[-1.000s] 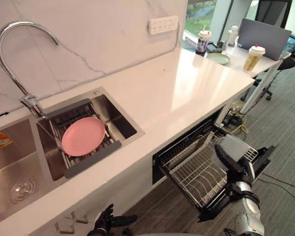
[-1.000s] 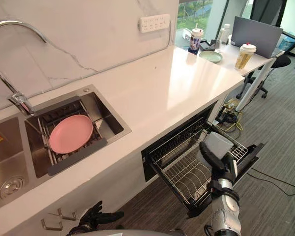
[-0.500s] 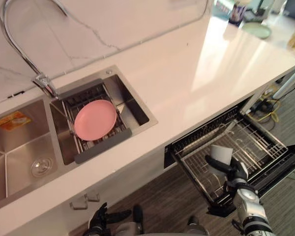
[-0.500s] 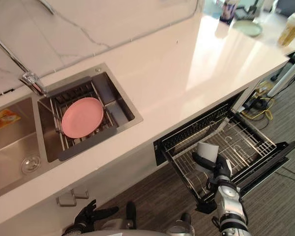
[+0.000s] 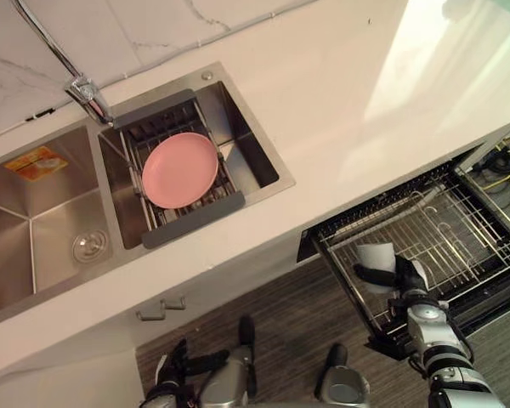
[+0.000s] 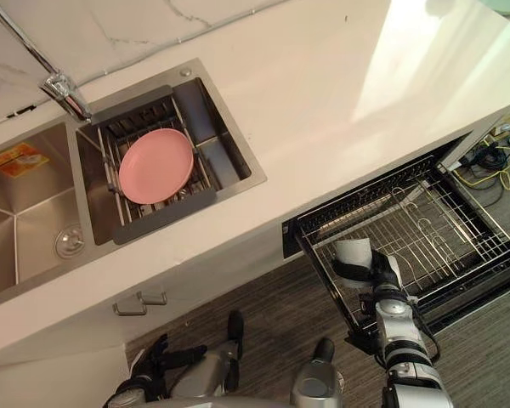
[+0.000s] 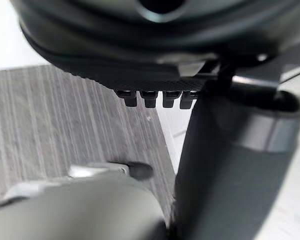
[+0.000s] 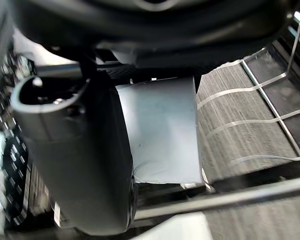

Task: Walk over to the sink, pick up the cup, carry it to the dishwasher, place the cup inside the dishwasher, then close the dishwasher door

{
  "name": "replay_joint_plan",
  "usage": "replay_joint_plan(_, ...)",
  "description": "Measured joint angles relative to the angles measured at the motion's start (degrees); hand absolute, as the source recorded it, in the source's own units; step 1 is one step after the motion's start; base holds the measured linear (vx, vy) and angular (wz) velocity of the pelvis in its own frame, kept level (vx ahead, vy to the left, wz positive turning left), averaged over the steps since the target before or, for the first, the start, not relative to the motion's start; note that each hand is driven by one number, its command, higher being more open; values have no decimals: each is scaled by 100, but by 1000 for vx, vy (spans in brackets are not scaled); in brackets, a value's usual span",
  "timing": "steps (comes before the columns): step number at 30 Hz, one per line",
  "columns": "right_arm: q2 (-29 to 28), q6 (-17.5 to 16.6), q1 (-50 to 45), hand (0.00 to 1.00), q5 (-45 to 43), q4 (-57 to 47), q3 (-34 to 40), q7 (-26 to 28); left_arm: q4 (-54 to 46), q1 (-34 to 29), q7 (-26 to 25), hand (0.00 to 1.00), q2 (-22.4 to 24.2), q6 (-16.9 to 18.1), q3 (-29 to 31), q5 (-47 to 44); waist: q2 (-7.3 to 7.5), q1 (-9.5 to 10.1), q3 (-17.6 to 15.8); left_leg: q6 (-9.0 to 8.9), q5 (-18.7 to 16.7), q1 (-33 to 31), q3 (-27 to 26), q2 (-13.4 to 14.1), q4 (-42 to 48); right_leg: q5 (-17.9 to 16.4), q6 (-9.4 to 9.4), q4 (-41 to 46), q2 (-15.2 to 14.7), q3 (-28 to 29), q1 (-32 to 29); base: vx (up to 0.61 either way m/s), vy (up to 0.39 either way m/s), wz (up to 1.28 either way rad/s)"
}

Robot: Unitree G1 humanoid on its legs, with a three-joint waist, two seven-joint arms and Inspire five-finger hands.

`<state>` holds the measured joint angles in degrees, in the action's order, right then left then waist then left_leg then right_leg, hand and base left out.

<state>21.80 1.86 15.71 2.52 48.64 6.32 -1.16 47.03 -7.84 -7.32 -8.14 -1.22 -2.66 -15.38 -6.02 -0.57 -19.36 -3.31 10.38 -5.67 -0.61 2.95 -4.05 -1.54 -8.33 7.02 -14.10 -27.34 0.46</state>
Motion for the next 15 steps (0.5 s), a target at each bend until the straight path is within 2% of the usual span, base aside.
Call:
replay_joint_plan(2, 12, 51, 55, 100, 62, 5, -50, 3, -20, 28, -44, 100, 12, -43, 0, 132, -16, 28, -8, -6, 12, 2, 2, 0, -19, -1, 1, 6, 0, -2, -8, -18, -10, 1)
replay_joint_plan(8, 10, 57, 106, 100, 129, 21, -350, -78, -55, 230, -304, 100, 29, -517, 5, 679, -20, 121, -10, 1, 74, 49, 39, 7, -73, -47, 5, 58, -2, -30, 30, -6, -27, 4)
replay_joint_plan(10, -140, 56, 84, 100, 79, -90, -362, -327, -115, 261, -232, 100, 30, -702, 8, 909, -16, 122, -9, -14, 61, 139, 12, 19, -77, -59, 6, 58, 2, 0, 100, -10, -34, -5)
replay_joint_plan(15, -706, -181, -701, 100, -383, -1365, -220, -1096, -104, 232, -362, 100, 48, -655, 5, 1090, 51, 109, 73, -49, -24, 358, -232, 113, -84, -43, 26, -33, 82, 228, 202, -22, -35, -24)
